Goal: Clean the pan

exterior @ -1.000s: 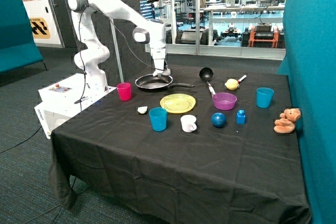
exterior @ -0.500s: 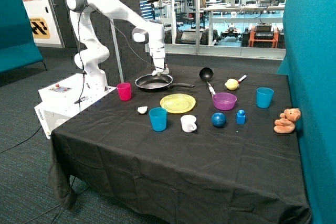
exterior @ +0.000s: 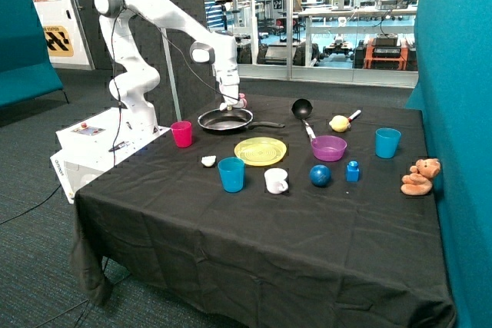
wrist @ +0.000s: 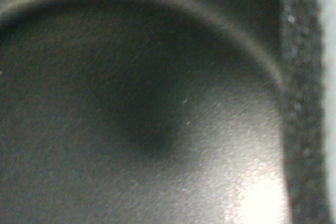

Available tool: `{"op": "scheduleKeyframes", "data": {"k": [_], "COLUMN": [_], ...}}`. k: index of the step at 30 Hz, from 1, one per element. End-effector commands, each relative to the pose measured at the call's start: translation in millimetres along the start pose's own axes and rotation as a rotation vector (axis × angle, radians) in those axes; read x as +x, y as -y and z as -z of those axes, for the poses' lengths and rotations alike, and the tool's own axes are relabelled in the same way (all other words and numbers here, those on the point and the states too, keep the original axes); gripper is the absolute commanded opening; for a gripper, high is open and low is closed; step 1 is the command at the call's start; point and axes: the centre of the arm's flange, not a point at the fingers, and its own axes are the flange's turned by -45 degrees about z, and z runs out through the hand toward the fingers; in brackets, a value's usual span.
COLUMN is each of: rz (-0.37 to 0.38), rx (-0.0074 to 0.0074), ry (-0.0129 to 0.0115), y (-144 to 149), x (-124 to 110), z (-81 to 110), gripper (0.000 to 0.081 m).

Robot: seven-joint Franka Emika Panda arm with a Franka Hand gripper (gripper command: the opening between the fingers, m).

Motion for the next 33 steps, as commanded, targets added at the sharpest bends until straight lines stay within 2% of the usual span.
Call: {"op": "scheduleKeyframes", "data": {"k": [1,17,33], "rz": [0.048,0.087,0.109], "rx": [0.002,0.002,0.002], "ry": [-0.0007,-0.0008,-0.0008], "y": [17,25,16], "x": [-9,-17,-46], "z": [-7.0,-22.1,-38.9], "gripper": [0.0,0.0,0.0]}}
